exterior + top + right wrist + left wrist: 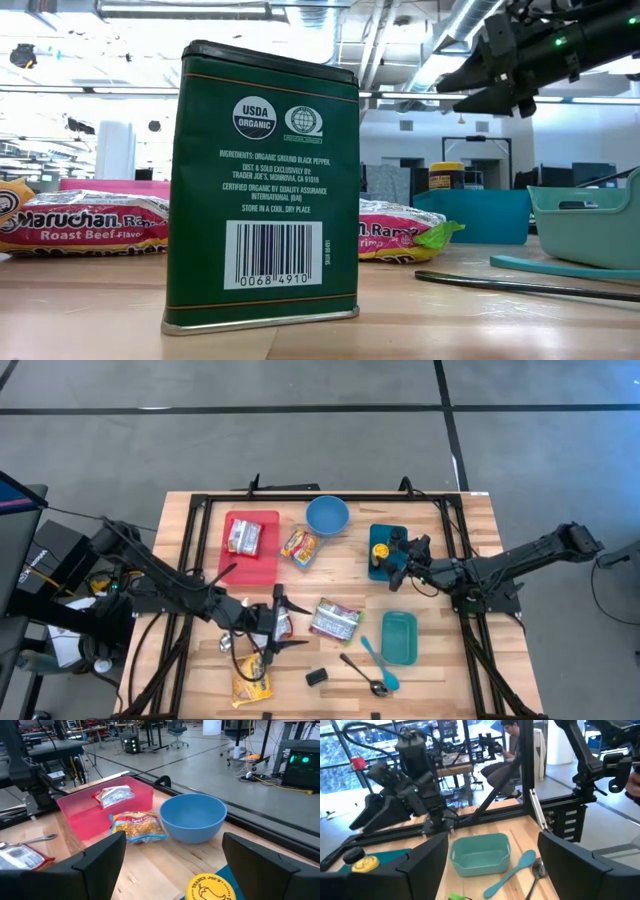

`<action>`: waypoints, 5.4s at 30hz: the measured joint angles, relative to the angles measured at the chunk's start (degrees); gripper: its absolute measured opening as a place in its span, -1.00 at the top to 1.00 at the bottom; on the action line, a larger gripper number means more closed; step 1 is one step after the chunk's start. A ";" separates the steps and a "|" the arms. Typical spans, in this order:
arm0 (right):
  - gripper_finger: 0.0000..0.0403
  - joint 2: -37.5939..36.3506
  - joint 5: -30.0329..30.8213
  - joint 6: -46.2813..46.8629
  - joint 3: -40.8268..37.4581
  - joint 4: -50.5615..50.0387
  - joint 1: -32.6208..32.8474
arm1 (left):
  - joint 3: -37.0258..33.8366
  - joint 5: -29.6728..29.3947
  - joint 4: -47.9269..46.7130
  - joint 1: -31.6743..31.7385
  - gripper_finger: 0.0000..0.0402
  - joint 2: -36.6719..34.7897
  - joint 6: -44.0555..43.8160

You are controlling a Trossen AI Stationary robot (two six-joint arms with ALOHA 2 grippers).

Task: Pick & Place Food Item
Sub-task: Put the black seasoning can into the blue bin

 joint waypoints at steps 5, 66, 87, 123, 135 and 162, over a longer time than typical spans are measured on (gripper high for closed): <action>-0.61 0.00 -0.08 0.01 0.00 -0.17 0.12 | 0.11 -0.20 -0.05 -0.48 -0.50 3.20 -2.69; -0.61 0.00 -0.45 5.15 -0.02 -2.31 5.27 | 33.81 11.41 -57.40 -4.33 -0.50 29.23 -40.33; -0.61 0.02 -0.19 5.16 -0.02 -3.40 7.15 | 33.88 14.26 -55.75 -4.31 -0.50 29.90 -38.80; -0.61 0.02 -0.19 5.16 -0.02 -3.84 7.15 | 33.83 9.03 -56.75 -2.58 -0.50 32.34 -35.35; -0.61 0.02 -0.19 5.16 -0.02 -3.84 7.15 | 32.56 5.62 -57.57 -2.25 -0.50 32.32 -28.92; -0.61 0.02 -0.21 5.16 -0.02 -4.65 7.15 | 30.27 7.58 -52.79 -2.36 -0.50 32.32 -17.57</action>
